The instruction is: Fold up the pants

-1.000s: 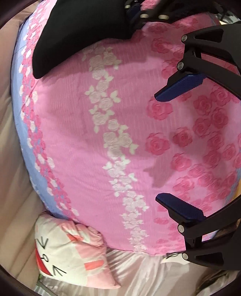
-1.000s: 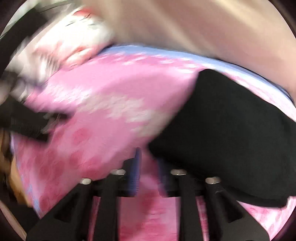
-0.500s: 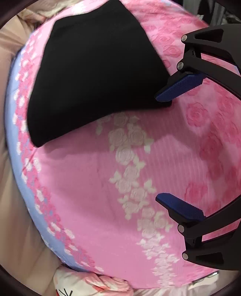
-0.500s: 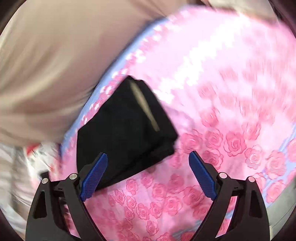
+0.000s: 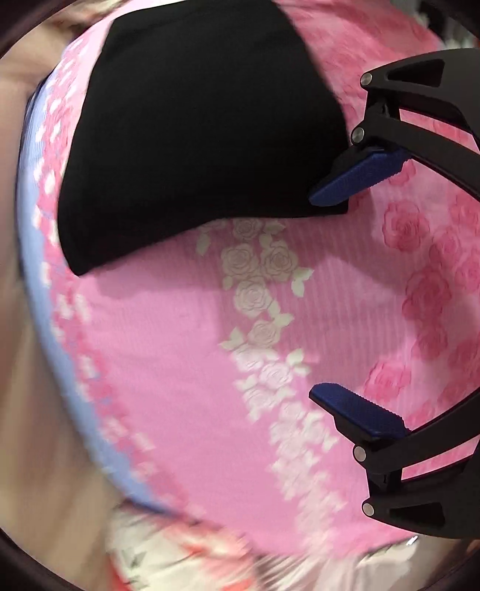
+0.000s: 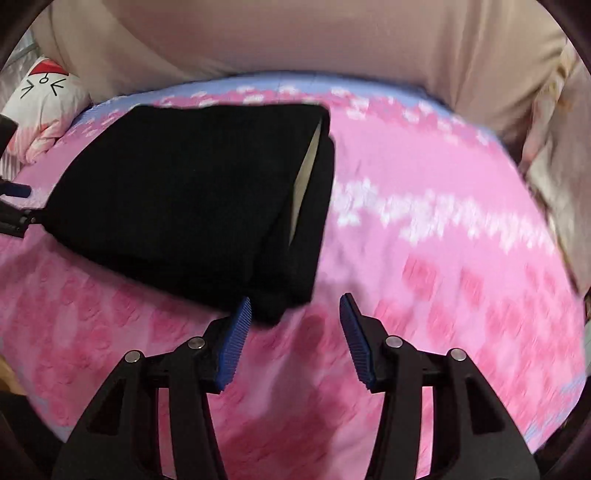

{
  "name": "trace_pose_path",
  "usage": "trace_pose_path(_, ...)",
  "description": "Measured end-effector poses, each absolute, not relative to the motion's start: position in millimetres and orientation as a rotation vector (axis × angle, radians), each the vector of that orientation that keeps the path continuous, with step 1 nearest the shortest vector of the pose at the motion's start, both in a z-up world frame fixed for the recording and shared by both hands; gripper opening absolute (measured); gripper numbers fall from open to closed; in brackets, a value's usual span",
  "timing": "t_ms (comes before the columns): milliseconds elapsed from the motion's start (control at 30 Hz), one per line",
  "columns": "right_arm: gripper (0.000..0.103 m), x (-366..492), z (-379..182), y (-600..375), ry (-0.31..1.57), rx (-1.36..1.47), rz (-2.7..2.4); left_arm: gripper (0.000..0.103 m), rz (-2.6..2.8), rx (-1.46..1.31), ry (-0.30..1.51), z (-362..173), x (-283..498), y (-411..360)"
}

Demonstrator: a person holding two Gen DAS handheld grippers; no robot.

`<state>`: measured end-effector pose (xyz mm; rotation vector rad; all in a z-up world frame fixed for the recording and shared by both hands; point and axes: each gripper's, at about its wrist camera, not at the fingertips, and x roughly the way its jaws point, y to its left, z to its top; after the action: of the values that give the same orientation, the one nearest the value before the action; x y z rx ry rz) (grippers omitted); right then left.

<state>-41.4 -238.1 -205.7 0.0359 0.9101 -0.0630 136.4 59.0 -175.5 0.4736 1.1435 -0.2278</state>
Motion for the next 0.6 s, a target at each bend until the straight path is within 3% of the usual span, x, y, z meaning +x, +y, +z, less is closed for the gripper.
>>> trace_pose_path(200, 0.05, -15.6, -222.9, -241.3, 0.89, 0.085, -0.031, 0.096, -0.208, 0.637, 0.958, -183.9, 113.1, 34.0)
trace_pose_path(233, 0.046, -14.4, -222.5, -243.7, 0.892, 0.099, -0.022, 0.098, -0.188, 0.677, 0.911, -187.5, 111.3, 28.5)
trace_pose_path(267, 0.029, -11.2, -221.9, -249.9, 0.904, 0.141, 0.002, 0.098, -0.179, 0.699, 0.883, -189.1, 112.4, 25.8)
trace_pose_path(367, 0.015, -4.0, -207.7, -260.5, 0.929, 0.244, 0.033, 0.094, -0.174, 0.62, 0.912, -187.2, 127.9, 27.5)
trace_pose_path(400, 0.013, -7.2, -192.9, -268.7, 0.9, 0.275, 0.034, 0.063, -0.186, 0.557, 0.955, -185.1, 134.2, 33.1)
trace_pose_path(433, 0.01, -11.8, -182.8, -273.7, 0.88, 0.282, 0.022, 0.007, -0.214, 0.499, 1.003, -184.0, 141.3, 42.5)
trace_pose_path(533, 0.0, -27.3, -178.0, -299.1, 0.868, 0.287, -0.083, 0.0, -0.039, 0.347, 1.057, -179.0, 157.9, 76.5)
trace_pose_path(600, 0.0, -31.5, -221.4, -317.6, 1.034, 0.31, -0.125, 0.0, 0.004, 0.317, 1.092, -190.3, 163.0, 94.0)
